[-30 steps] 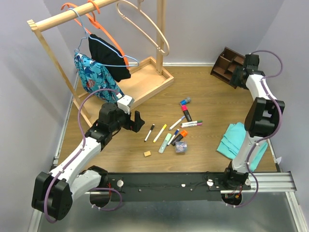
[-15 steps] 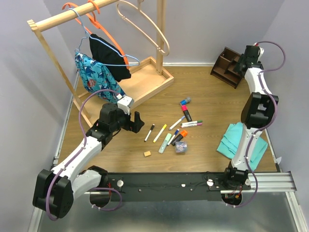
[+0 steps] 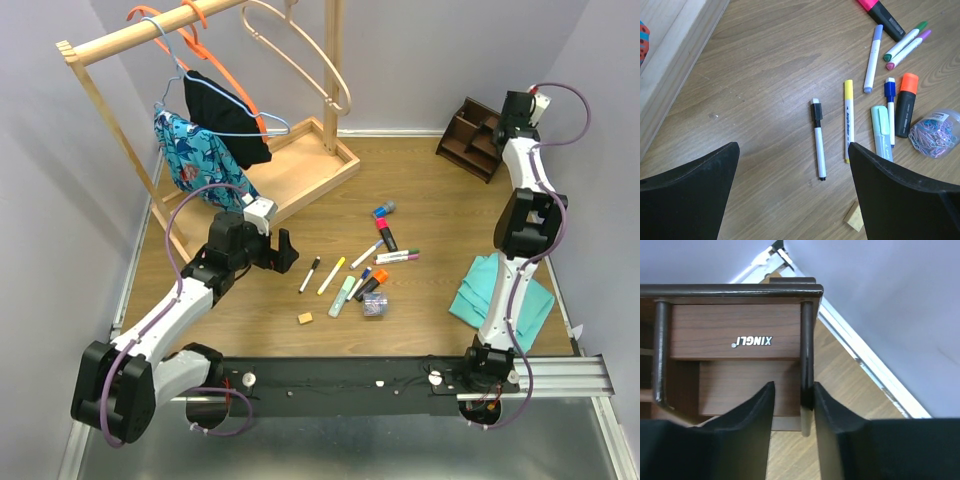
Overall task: Sort the stationery into containers
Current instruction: Move the storage box to the center of the board.
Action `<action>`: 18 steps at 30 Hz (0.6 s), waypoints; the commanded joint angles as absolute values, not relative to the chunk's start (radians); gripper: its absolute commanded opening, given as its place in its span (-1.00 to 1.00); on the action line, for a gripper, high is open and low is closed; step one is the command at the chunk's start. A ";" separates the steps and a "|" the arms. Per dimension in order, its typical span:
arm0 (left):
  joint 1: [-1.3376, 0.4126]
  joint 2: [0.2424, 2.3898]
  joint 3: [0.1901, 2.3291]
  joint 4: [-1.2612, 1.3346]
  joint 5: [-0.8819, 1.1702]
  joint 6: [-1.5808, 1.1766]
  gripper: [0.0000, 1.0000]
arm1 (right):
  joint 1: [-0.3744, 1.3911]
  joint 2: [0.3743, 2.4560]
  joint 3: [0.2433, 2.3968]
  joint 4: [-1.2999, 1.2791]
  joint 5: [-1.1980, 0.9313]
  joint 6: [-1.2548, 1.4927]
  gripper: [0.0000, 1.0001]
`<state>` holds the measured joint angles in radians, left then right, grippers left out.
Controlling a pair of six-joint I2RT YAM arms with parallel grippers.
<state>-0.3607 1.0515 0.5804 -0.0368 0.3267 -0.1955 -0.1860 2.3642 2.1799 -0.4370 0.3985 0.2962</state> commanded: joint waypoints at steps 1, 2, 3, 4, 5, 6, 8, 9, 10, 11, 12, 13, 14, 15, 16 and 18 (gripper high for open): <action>-0.353 1.063 0.617 -0.006 0.345 -0.209 0.98 | -0.173 2.388 2.177 -0.411 0.477 0.310 -0.17; -0.353 1.065 0.617 -0.005 0.345 -0.210 0.98 | -0.170 2.385 2.174 -0.408 0.483 0.308 -0.25; -0.353 1.066 0.617 -0.005 0.345 -0.215 0.98 | -0.169 2.385 2.171 -0.408 0.488 0.308 -0.30; -0.351 1.066 0.615 -0.005 0.345 -0.215 0.98 | -0.169 2.385 2.169 -0.408 0.494 0.308 -0.36; -0.351 1.066 0.614 -0.005 0.347 -0.216 0.98 | -0.167 2.385 2.166 -0.407 0.495 0.307 -0.48; -0.351 1.063 0.614 -0.005 0.347 -0.218 0.98 | -0.167 2.385 2.163 -0.405 0.499 0.305 -0.56; -0.351 1.062 0.614 -0.005 0.348 -0.218 0.98 | -0.161 2.384 2.158 -0.403 0.517 0.301 -0.87; -0.351 1.057 0.614 -0.005 0.348 -0.219 0.98 | -0.160 2.375 2.152 -0.403 0.520 0.301 -0.95; -0.351 1.055 0.611 -0.005 0.347 -0.219 0.98 | -0.156 2.367 2.145 -0.403 0.522 0.299 -0.99; -0.351 1.052 0.609 -0.005 0.347 -0.219 0.98 | -0.150 2.361 2.135 -0.405 0.520 0.298 -0.99; -0.351 1.045 0.606 -0.005 0.347 -0.218 0.98 | -0.147 2.350 2.114 -0.406 0.517 0.298 -0.99; -0.351 1.043 0.603 -0.005 0.345 -0.219 0.98 | -0.144 2.329 2.103 -0.410 0.511 0.296 -0.99; -0.351 1.039 0.598 -0.005 0.347 -0.222 0.98 | -0.137 2.315 2.089 -0.413 0.506 0.295 -0.99; -0.351 1.032 0.597 0.017 0.348 -0.224 0.98 | -0.133 2.303 2.065 -0.416 0.502 0.296 -0.99; -0.351 1.028 0.592 0.018 0.348 -0.224 0.98 | -0.132 2.277 2.048 -0.419 0.497 0.298 -0.99; -0.351 1.019 0.586 0.021 0.347 -0.226 0.98 | -0.124 2.258 2.026 -0.423 0.506 0.314 -0.99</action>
